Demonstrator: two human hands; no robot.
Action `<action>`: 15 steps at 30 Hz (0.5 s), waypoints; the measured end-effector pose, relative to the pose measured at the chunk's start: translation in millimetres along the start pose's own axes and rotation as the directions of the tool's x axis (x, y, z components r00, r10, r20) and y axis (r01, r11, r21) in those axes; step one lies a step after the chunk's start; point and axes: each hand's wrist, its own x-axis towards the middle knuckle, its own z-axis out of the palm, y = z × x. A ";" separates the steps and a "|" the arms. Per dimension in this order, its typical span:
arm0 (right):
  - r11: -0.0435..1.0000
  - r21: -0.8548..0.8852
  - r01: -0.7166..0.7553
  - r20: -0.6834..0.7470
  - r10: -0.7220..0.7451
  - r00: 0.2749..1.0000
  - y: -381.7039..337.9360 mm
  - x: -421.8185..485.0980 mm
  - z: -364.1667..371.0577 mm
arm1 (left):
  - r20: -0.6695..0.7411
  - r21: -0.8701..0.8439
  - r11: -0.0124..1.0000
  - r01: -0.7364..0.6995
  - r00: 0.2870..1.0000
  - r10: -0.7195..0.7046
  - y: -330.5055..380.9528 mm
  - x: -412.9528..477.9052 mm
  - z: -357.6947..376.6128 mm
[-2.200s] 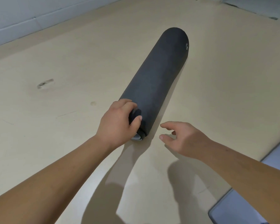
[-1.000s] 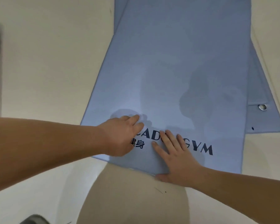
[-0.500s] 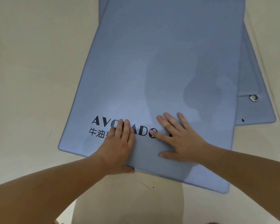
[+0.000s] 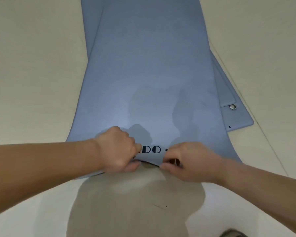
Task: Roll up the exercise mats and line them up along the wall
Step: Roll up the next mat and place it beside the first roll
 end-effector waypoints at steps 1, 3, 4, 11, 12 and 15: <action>0.999 -0.017 -0.037 -0.035 0.036 0.999 -3.6 1.7 -13.1 | -0.058 0.031 0.999 0.018 0.998 -0.016 -8.2 -4.3 -6.5; 0.993 -0.062 -0.098 -0.155 0.088 0.984 -11.2 5.5 -40.6 | -0.180 0.053 0.993 0.102 0.979 -0.091 -27.8 -6.4 -18.6; 0.985 -0.138 -0.102 -0.271 0.062 0.961 -12.5 7.8 -50.3 | -0.243 0.032 0.985 0.167 0.958 -0.155 -40.1 -4.4 -24.9; 0.835 -0.503 -0.224 -0.328 0.055 0.943 -1.3 42.3 -48.4 | -0.529 -0.097 0.840 0.534 0.687 -0.498 -102.6 10.1 -66.8; 0.821 -0.523 -0.228 -0.302 0.072 0.951 6.4 49.3 -45.7 | -0.554 -0.105 0.835 0.540 0.665 -0.500 -102.0 9.9 -69.5; 0.802 -0.548 -0.236 -0.273 0.095 0.957 21.9 66.7 -44.3 | -0.513 -0.198 0.858 0.474 0.696 -0.503 -90.6 6.4 -64.0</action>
